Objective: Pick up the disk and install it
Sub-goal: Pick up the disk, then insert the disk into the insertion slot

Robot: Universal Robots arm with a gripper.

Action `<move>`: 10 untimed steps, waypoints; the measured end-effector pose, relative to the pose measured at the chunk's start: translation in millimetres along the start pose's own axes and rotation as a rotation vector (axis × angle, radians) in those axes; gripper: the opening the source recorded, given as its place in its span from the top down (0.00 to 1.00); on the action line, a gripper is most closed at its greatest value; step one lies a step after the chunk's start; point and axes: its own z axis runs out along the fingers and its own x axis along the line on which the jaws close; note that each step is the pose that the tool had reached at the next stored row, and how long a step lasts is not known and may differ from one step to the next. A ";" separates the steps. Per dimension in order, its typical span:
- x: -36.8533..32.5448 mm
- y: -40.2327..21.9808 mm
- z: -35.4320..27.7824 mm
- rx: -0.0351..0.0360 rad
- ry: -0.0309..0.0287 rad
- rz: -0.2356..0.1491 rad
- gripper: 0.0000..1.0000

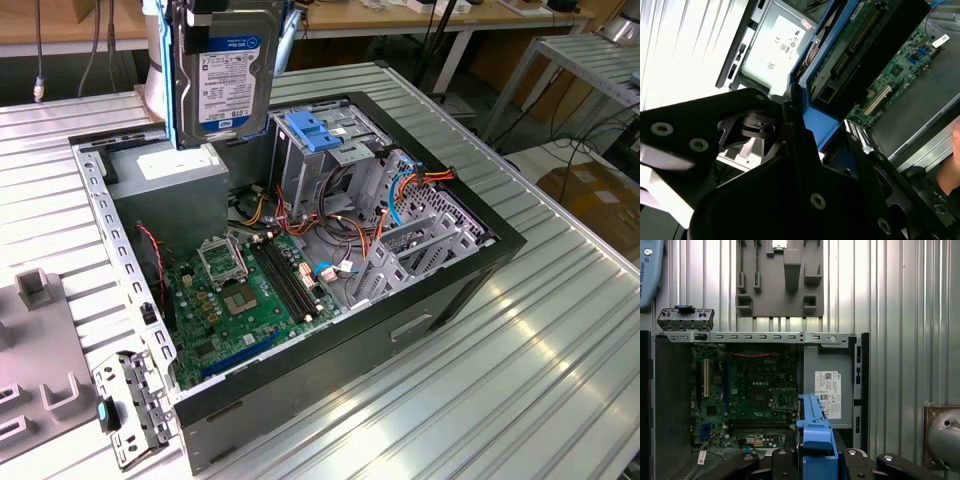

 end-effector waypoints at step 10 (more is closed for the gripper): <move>0.0 -2.0 0.0 0.0000 0.0000 0.000 0.63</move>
